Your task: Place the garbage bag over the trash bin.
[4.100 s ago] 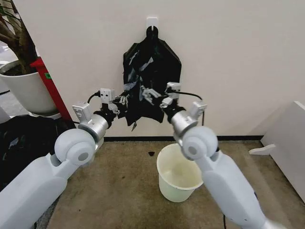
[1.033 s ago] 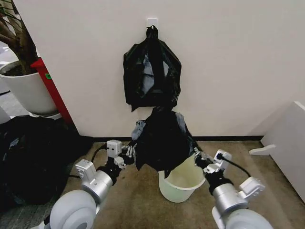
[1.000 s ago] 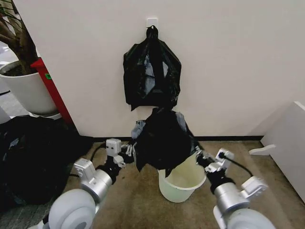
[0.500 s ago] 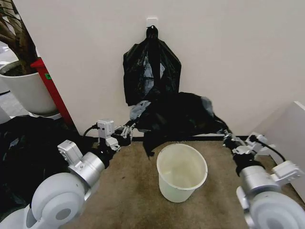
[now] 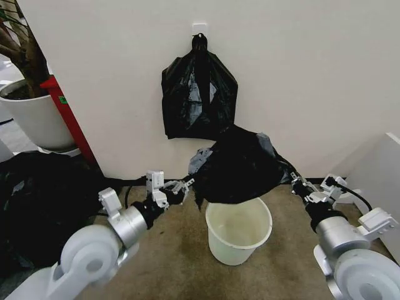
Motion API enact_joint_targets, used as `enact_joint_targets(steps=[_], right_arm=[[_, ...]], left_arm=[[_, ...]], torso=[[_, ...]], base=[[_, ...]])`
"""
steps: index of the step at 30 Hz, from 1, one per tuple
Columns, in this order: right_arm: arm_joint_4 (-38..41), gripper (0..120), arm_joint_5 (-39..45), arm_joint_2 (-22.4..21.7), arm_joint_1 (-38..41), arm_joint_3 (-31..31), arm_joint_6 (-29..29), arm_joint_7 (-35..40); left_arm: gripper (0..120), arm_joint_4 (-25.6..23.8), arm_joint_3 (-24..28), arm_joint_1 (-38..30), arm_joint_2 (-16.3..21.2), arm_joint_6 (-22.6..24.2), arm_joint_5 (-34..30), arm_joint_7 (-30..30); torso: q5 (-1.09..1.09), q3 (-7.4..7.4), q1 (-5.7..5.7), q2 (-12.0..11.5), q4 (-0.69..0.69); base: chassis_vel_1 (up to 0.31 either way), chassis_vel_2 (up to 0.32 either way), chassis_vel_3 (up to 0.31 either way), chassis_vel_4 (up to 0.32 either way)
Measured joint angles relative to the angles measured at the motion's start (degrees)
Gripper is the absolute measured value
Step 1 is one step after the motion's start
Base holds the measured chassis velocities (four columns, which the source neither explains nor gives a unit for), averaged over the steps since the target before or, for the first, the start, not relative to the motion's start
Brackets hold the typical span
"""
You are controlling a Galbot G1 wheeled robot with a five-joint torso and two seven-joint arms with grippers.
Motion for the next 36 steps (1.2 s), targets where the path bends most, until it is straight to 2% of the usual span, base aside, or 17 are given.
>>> enact_joint_targets(steps=[5,13,15,17,18,21,24,28,33,36], right_arm=[[-0.02,0,6.54,-0.62,-0.3,5.04,-3.56,2.43],[-0.06,0,7.46,1.05,-2.28,3.6,-5.66,6.66],[-0.07,0,7.43,1.01,-2.02,3.74,-5.65,6.83],[-0.07,0,7.63,0.53,-1.41,4.76,-5.65,6.9],[-0.07,0,9.21,-0.18,-0.55,7.15,-5.68,6.95],[-0.07,0,15.53,-1.82,1.5,12.26,-6.71,8.01],[-0.08,0,18.61,-2.62,2.47,14.66,-7.89,8.46],[-0.08,0,27.1,-2.77,2.95,20.54,-13.79,6.88],[-0.09,0,29.47,-2.79,3.98,21.32,-15.18,7.28],[-0.09,0,30.07,-3.64,5.91,21.03,-15.38,9.71]], left_arm=[[0,2.65,5.54,-2.0,0.22,0.18,0.83,1.83],[0,4.15,14.79,-7.28,0.15,1.05,1.3,3.02],[0,4.09,15.6,-8.07,-0.06,1.11,1.1,2.93],[0,3.66,16.86,-9.6,-0.33,1.15,0.71,2.54],[0,2.87,17.62,-10.9,-0.4,1.17,0.41,2.35],[0,1.12,17.85,-13.28,0.56,1.17,1.28,2.6],[0,-0.4,16.91,-14.5,2.01,1.11,2.75,3.79],[0,-3.79,13.96,-14.62,5.44,0.98,2.37,4.94],[0,-5.36,12.57,-12.17,6.73,0.71,0.8,4.95],[0,-4.73,13.68,-12.85,6.39,0.66,-0.04,5.45]], torso=[[-0.01,0.0,0.0,0.0,0.01],[0.0,0.0,0.0,0.0,0.0],[0.0,0.0,0.0,0.0,0.0],[0.01,0.0,0.0,0.0,0.0],[0.0,0.0,0.0,0.0,0.0],[0.01,0.0,0.0,0.0,-0.01],[0.0,0.0,0.0,0.0,0.0],[0.01,-0.01,0.0,0.0,-0.01],[0.01,-0.01,0.0,0.0,0.01],[0.01,-0.01,0.0,0.0,0.02]], base=[[0.0,0.0,0.0,0.0],[0.0,0.0,0.0,0.0],[0.0,0.0,0.0,0.0],[0.0,0.0,0.0,0.0],[0.0,0.0,0.0,0.0],[0.0,0.0,0.0,0.0],[0.0,0.0,0.0,0.0],[0.0,0.0,0.0,0.0],[0.0,0.0,0.0,0.0],[0.0,0.0,0.0,0.0]])
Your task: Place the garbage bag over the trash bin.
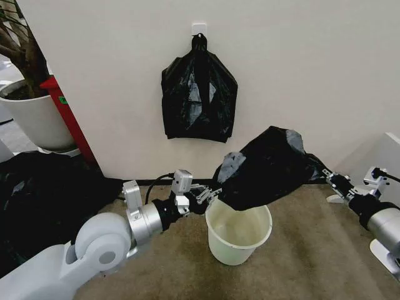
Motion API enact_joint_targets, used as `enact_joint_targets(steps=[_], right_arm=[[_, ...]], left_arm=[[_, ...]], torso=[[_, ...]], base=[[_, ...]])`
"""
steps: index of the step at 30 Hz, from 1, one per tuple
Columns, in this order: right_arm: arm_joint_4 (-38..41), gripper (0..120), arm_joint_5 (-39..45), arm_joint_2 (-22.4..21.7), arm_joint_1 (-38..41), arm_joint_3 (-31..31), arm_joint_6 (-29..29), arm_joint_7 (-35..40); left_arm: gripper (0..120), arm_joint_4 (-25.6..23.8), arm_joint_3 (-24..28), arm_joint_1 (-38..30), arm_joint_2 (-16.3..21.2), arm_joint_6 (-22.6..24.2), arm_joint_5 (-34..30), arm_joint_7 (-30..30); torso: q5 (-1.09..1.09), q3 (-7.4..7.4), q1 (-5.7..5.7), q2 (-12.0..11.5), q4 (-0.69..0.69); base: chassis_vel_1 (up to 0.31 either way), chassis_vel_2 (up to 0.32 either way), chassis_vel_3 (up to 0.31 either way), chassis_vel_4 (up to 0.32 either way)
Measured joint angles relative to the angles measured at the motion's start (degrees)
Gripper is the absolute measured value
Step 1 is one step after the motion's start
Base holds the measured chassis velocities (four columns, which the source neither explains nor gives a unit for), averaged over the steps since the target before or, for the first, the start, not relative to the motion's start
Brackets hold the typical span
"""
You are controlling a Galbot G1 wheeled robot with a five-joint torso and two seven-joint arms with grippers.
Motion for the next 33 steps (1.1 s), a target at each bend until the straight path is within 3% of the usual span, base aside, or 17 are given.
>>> enact_joint_targets(steps=[7,13,17,22,25,28,33], right_arm=[[0.0,0,-1.15,0.38,-0.34,-2.31,-1.64,2.32],[-0.01,0,-11.76,3.75,-3.08,-9.31,-0.42,-1.18],[-0.01,0,-13.71,4.24,-3.39,-11.71,-0.04,-0.4],[-0.01,0,-13.87,5.34,-4.98,-15.23,0.94,3.42],[-0.02,0,-13.86,6.45,-7.63,-17.26,2.12,6.17],[-0.02,0,-13.83,7.33,-9.84,-18.49,3.04,9.15],[-0.01,0,-12.73,7.59,-10.34,-19.99,4.14,14.88]], left_arm=[[0,3.96,4.78,-3.0,-2.02,0.01,-0.7,-0.35],[0,14.94,9.22,-4.07,-5.42,-0.97,2.09,0.51],[0,18.58,9.47,-2.87,-7.05,-1.41,2.35,0.45],[0,19.36,6.62,1.17,-7.94,-2.47,4.62,-0.55],[0,16.93,0.8,5.23,-7.66,-3.33,7.74,-1.25],[0,15.27,-4.21,10.59,-7.87,-4.4,14.11,-2.36],[0,13.92,-6.62,16.76,-7.82,-4.84,21.83,-1.82]], torso=[[-0.01,0.0,0.0,0.0,-0.02],[-0.01,0.0,0.0,0.0,-0.02],[-0.01,0.0,0.0,0.0,-0.02],[-0.03,0.0,0.0,0.0,-0.01],[-0.01,0.0,0.0,0.0,-0.02],[-0.01,0.0,0.0,0.0,-0.01],[-0.02,0.0,0.0,0.0,-0.01]], base=[[0.0,0.0,0.0,0.0],[0.0,0.0,0.0,0.0],[0.0,0.0,0.0,0.0],[0.0,0.0,0.0,0.0],[0.0,0.0,0.0,0.0],[0.0,0.0,0.0,0.0],[0.0,0.0,0.0,0.0]])
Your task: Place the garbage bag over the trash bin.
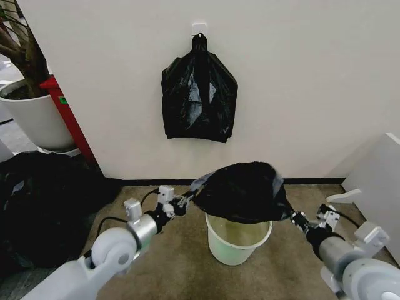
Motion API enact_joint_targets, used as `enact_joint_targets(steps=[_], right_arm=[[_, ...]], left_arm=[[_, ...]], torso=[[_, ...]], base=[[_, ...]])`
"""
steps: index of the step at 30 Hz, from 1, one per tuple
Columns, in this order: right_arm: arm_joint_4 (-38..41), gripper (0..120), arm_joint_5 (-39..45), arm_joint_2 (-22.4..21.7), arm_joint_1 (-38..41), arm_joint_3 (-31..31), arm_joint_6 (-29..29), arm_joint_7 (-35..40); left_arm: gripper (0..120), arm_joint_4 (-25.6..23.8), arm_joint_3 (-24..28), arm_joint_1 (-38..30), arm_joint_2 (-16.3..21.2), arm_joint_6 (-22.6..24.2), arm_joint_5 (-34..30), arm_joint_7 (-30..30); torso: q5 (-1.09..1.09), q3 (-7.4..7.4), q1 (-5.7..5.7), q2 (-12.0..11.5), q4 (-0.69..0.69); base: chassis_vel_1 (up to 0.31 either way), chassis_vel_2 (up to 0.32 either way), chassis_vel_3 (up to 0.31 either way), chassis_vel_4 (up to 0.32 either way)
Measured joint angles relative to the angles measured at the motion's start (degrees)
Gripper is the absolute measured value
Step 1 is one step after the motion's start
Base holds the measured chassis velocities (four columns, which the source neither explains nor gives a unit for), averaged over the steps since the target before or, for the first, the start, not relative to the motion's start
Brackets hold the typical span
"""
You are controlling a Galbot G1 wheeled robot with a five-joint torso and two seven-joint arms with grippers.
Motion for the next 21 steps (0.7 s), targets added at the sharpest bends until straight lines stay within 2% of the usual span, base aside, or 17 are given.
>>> enact_joint_targets(steps=[7,10,14,21], right_arm=[[0.01,0,0.25,1.71,-0.97,-2.78,0.95,3.82],[0.01,0,0.73,2.04,-2.7,-3.27,1.07,5.65],[0.02,0,1.24,1.26,-3.81,-3.03,2.26,7.83],[0.01,0,3.65,0.13,-3.45,-4.5,4.31,13.98]], left_arm=[[0,-0.69,-0.35,6.61,0.41,-1.02,3.32,-1.26],[0,-3.41,-0.47,9.42,0.66,-1.46,4.25,-2.74],[0,-6.45,-0.48,10.8,0.96,-1.21,5.37,-5.3],[0,-7.0,-0.81,12.93,1.96,-0.7,9.65,-7.99]], torso=[[0.0,0.0,0.0,0.0,0.0],[0.0,0.0,0.0,0.0,0.0],[0.01,0.0,0.0,0.0,-0.01],[0.01,0.0,0.0,0.0,-0.01]], base=[[0.0,0.0,0.0,0.0],[0.0,0.0,0.0,0.0],[0.0,0.0,0.0,0.0],[0.0,0.0,0.0,0.0]])
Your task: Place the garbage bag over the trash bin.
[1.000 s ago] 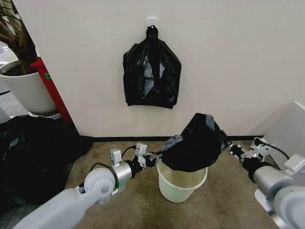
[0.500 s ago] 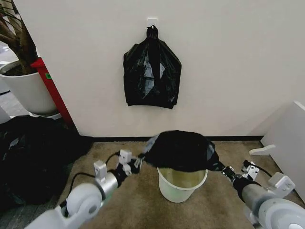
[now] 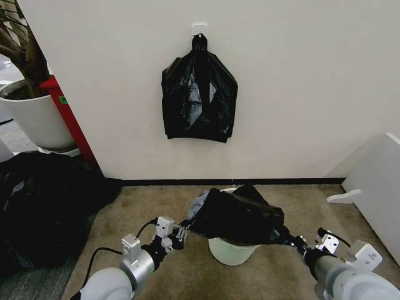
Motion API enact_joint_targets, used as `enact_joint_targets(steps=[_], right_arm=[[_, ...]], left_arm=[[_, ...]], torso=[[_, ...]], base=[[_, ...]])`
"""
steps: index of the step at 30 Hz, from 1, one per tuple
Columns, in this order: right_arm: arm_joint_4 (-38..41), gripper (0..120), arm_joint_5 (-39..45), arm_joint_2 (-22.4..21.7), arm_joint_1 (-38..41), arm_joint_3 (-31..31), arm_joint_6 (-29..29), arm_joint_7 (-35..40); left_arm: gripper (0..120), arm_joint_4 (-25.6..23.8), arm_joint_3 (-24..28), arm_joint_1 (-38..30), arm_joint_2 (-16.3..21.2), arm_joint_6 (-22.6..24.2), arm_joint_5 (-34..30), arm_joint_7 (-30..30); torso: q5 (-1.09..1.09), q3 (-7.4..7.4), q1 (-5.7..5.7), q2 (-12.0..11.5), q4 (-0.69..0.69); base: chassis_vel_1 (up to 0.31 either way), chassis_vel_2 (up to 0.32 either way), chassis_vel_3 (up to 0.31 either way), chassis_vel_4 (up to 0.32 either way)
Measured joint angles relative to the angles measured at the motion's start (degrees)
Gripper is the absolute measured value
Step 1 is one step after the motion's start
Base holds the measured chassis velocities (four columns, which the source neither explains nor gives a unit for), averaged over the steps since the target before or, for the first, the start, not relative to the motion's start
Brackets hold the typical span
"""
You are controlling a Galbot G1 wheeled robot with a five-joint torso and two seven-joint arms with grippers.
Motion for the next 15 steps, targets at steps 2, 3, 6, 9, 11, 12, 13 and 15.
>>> enact_joint_targets(steps=[2,3,6,9,11,12,13,15], right_arm=[[0.0,0,0.29,-0.1,0.72,-1.24,0.97,1.75],[0.0,0,0.48,-0.25,1.03,-1.3,1.08,1.83],[0.0,0,0.97,-0.74,2.13,-0.66,1.03,1.01],[0.01,0,0.99,-2.38,5.31,0.6,1.22,-0.39],[0.01,0,0.93,-3.43,6.72,0.82,1.79,-0.37],[0.01,0,1.1,-4.34,7.69,0.97,2.25,-0.08],[0.01,0,1.67,-5.51,8.86,1.19,2.92,0.54],[0.02,0,3.69,-6.33,10.02,1.92,3.58,1.84]], left_arm=[[0,-1.43,-0.07,0.96,0.55,0.81,0.11,-2.02],[0,-2.38,-0.16,1.23,0.93,1.13,-0.19,-2.39],[0,-4.1,-0.44,0.83,2.13,1.52,-0.91,-2.64],[0,-5.21,-0.6,-2.65,3.08,1.45,-3.15,-3.66],[0,-5.67,-0.67,-3.76,3.38,1.43,-5.07,-4.82],[0,-6.33,-0.79,-4.43,3.77,1.55,-7.05,-6.09],[0,-7.69,-1.1,-5.08,4.49,2.18,-10.29,-8.12],[0,-9.71,-1.41,-4.96,5.43,3.48,-14.39,-10.67]], torso=[[0.0,0.0,0.0,0.0,0.01],[0.0,0.0,0.0,0.0,0.02],[0.01,0.0,0.0,0.0,0.02],[0.0,0.0,0.0,0.0,0.0],[0.0,0.0,0.0,0.0,0.0],[0.0,0.01,0.0,0.0,0.0],[0.0,0.01,0.0,0.0,0.0],[0.01,0.01,0.0,0.0,0.02]], base=[[0.0,0.0,0.0,0.0],[0.0,0.0,0.0,0.0],[0.0,0.0,0.0,0.0],[0.0,0.0,0.0,0.0],[0.0,0.0,0.0,0.0],[0.0,0.0,0.0,0.0],[0.0,0.0,0.0,0.0],[0.0,0.0,0.0,0.0]])
